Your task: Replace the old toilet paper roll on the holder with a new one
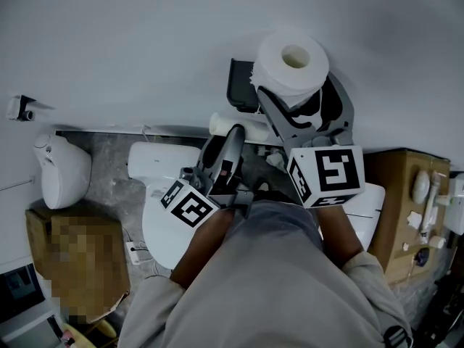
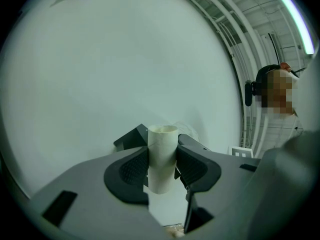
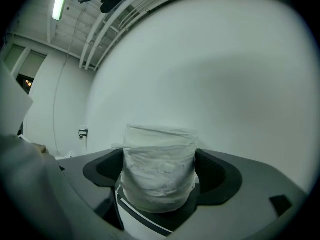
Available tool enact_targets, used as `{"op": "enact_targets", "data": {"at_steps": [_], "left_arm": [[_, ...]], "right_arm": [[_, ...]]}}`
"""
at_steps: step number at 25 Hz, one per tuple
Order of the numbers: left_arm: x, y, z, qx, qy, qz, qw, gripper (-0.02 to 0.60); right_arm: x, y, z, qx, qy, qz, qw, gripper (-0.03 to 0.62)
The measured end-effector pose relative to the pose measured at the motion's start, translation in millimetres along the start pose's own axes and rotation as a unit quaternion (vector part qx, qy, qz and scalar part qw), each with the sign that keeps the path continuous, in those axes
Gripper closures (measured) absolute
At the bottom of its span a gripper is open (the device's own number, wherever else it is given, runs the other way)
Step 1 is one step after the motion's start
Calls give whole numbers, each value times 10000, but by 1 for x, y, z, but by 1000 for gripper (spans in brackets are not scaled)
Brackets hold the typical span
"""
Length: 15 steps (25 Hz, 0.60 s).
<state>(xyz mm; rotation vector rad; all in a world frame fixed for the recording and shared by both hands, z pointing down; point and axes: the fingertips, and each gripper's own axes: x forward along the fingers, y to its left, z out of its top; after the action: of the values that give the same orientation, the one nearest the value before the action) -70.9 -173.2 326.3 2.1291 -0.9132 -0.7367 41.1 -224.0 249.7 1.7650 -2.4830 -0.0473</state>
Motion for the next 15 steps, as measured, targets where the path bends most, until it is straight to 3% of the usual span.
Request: {"op": "enact_targets", "data": {"at_steps": [15], "left_arm": [[3,0,2,-26,42,-79,10000,411]], "right_arm": [[13,-3,-4,-139,376,24,9992,117]]}}
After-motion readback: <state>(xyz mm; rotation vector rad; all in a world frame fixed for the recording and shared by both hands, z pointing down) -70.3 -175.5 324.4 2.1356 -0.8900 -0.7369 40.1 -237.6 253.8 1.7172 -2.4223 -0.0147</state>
